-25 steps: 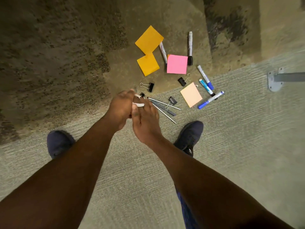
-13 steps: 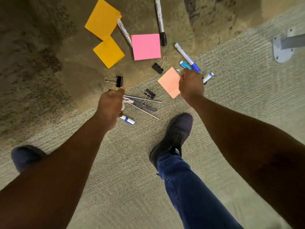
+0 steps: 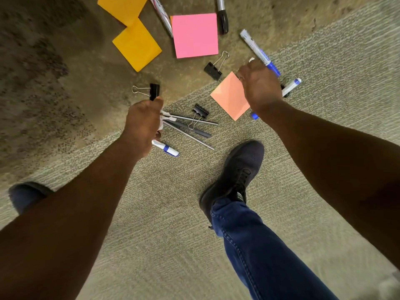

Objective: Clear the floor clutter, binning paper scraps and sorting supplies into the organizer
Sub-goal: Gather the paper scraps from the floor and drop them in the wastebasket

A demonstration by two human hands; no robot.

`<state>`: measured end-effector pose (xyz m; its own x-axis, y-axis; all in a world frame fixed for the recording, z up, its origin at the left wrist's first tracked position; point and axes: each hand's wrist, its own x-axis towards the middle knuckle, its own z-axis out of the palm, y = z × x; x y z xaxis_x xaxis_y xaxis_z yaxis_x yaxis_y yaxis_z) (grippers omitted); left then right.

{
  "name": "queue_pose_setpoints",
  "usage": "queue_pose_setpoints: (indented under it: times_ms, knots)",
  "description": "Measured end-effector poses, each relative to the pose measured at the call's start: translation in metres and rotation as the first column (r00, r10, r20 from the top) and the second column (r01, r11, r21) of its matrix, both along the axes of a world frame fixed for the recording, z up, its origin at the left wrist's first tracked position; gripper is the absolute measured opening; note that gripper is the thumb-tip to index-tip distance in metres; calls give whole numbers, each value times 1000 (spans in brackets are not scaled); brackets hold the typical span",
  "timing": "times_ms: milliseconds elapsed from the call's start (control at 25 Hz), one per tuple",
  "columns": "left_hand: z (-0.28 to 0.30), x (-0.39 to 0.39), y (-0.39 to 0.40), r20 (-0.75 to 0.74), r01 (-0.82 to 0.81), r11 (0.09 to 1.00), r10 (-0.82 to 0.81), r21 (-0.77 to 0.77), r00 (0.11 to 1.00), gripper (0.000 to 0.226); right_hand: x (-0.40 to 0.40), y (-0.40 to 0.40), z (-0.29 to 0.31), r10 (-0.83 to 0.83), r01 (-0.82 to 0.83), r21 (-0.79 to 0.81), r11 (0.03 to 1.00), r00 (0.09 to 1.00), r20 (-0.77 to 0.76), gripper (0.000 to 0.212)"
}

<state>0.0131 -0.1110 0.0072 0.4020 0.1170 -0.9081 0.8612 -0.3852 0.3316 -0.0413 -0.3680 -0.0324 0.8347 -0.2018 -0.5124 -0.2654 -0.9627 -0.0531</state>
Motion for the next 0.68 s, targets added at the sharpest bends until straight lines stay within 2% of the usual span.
queue_pose_setpoints:
  times_ms: [80,160,200,280,320,520,680]
  knots:
    - [3,0,1,2,2,1000,-1,-24,1000,35,1,0,-2,16,-16,5,1000,1000,7,25]
    - [7,-2,4,7,-5,999,5,-44,1000,35,1,-3,-1,-80,80,-9,997,997,12,24]
    - [11,-3,7,10,-15,998,15,-53,1000,34,1,-5,3,-196,196,-8,981,980,20,24]
    - [23,-4,17,13,-59,996,60,-61,998,28,-3,-1,21,-464,461,56,885,884,53,24]
    - [32,-5,23,7,-85,995,85,-56,996,25,-5,9,35,-535,528,101,843,843,60,24]
    - [92,-4,76,11,-245,966,247,-81,969,26,-2,120,124,-561,510,406,758,828,8,10]
    - [148,20,151,95,-373,920,385,-123,918,30,36,264,187,-563,470,685,557,820,-104,6]
